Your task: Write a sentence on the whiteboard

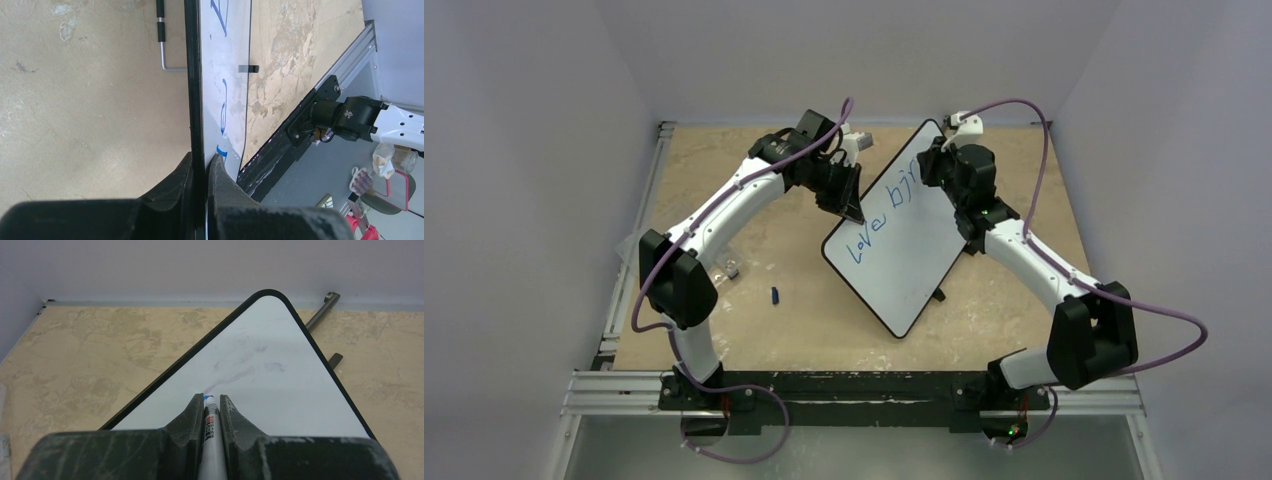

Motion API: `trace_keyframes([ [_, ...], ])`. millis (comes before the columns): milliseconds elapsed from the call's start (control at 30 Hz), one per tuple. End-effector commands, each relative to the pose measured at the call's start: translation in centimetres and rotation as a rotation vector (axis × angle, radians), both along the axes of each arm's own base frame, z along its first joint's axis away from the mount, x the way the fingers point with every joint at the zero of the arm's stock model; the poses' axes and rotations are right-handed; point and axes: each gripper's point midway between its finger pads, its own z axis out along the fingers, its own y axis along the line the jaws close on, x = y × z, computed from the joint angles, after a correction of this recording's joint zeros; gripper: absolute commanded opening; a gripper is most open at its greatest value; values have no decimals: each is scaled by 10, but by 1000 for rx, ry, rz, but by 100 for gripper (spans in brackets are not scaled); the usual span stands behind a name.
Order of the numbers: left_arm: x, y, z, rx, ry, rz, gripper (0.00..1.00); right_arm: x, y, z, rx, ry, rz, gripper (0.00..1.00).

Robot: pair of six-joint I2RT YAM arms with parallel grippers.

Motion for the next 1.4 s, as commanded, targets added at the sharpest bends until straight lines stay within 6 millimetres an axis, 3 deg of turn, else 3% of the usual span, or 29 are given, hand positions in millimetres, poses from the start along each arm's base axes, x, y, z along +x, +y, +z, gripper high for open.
trace_keyframes([
  [0,4,16,-23,166,-120,-55,0,1,-2,-1,-9,11,-7,0],
  [633,4,18,-21,169,-125,-53,0,-27,-15,-32,-13,72,-18,0],
  [867,4,17,-22,170,-126,-53,0,-28,-17,-33,-13,74,-25,0],
  [1000,4,17,-21,167,-126,-53,0,-29,-19,-24,-15,59,-31,0],
  [1367,1,13,-19,153,-122,-62,0,-36,-26,27,-17,-38,-43,0],
])
